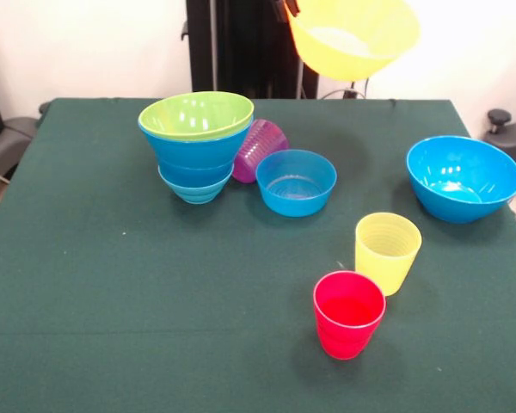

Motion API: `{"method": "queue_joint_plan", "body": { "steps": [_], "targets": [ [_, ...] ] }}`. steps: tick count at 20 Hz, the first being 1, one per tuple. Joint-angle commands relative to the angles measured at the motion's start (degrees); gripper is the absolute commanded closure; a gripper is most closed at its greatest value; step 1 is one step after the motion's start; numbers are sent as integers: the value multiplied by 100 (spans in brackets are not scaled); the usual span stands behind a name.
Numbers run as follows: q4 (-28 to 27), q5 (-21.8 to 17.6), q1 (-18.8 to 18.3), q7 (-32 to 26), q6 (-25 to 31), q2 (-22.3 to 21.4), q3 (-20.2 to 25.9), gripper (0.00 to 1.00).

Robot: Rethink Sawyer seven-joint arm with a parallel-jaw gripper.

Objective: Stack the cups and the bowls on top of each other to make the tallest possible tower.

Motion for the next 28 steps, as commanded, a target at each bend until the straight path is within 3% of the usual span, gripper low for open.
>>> {"method": "queue_joint_plan", "body": {
  "steps": [1, 10, 20, 28],
  "targets": [
    [-108, -86, -196, -1261, 783, 449, 451, 100],
    [-291, -197, -674, -1521, 1296, 661, 695, 100],
    [-880, -578, -1226, -2136, 2166, 951, 781, 100],
    [-1178, -816, -1406, -2337, 2487, 1205, 812, 100]
  ]
}}
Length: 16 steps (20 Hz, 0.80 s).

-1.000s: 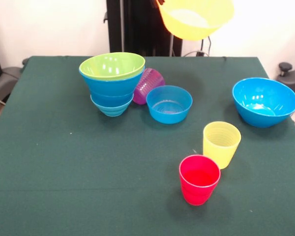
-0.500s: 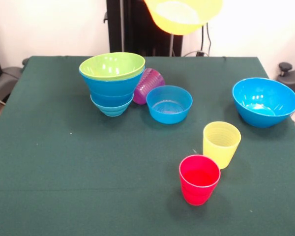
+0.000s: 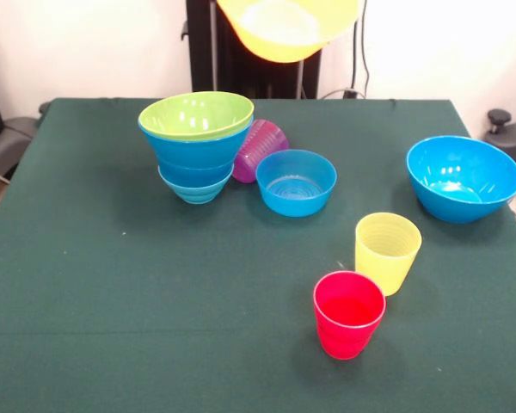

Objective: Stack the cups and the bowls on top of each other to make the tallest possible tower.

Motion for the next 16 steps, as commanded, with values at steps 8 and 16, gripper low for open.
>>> {"method": "queue_joint_plan", "body": {
  "steps": [8, 16],
  "targets": [
    [-669, -713, 15, -2173, 843, 710, 144, 100],
    [-870, -987, 48, -2141, 793, 884, 15, 100]
  ]
}}
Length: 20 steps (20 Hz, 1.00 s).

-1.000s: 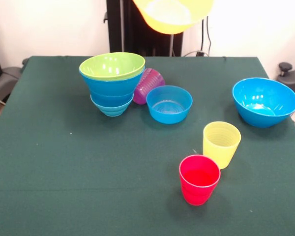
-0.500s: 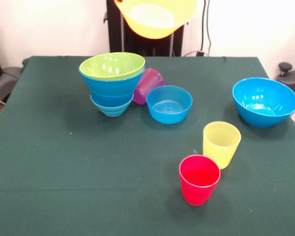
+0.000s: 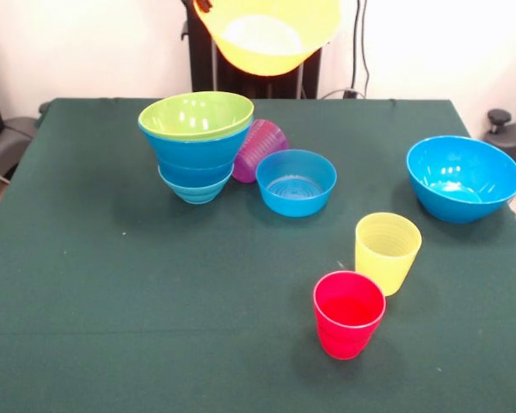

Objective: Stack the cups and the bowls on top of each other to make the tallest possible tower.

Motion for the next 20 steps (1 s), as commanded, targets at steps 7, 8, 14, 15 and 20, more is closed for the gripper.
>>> {"method": "queue_joint_plan", "body": {
  "steps": [7, 8, 14, 15, 20],
  "targets": [
    [-564, -742, 133, -2036, 622, 525, -171, 100],
    [-611, -779, 124, -2082, 646, 563, -196, 100],
    [-1051, -1090, 75, -2487, 875, 704, -315, 100],
    [-1103, -1120, 73, -2530, 905, 711, -324, 100],
    [-1288, -1203, 72, -2692, 1042, 740, -326, 100]
  ]
}}
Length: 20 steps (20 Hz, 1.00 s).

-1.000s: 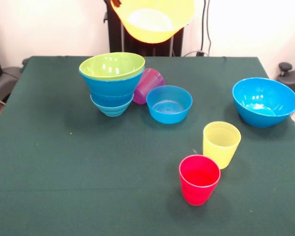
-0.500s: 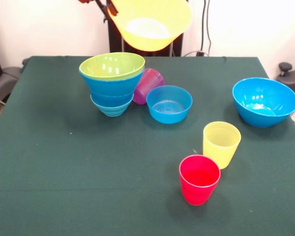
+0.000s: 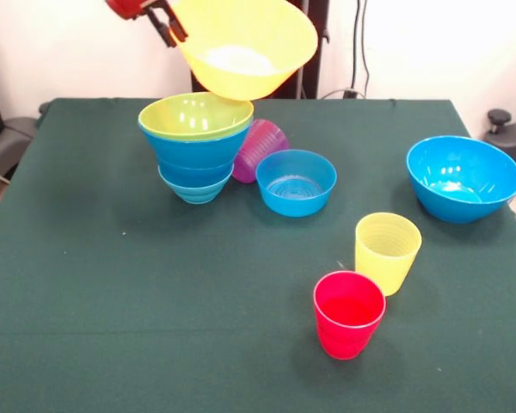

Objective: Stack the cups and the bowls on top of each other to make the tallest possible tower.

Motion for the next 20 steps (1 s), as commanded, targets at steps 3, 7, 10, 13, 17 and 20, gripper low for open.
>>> {"method": "queue_joint_plan", "body": {
  "steps": [3, 7, 10, 13, 17, 20],
  "targets": [
    [-660, -482, 100, -2333, 751, 189, -305, 100],
    [-702, -535, 47, -2383, 720, 256, -356, 100],
    [-783, -555, 49, -2479, 741, 312, -386, 100],
    [-825, -552, 38, -2539, 763, 316, -384, 100],
    [-844, -554, 23, -2553, 730, 365, -396, 100],
    [-889, -576, 55, -2505, 672, 382, -406, 100]
  ]
}}
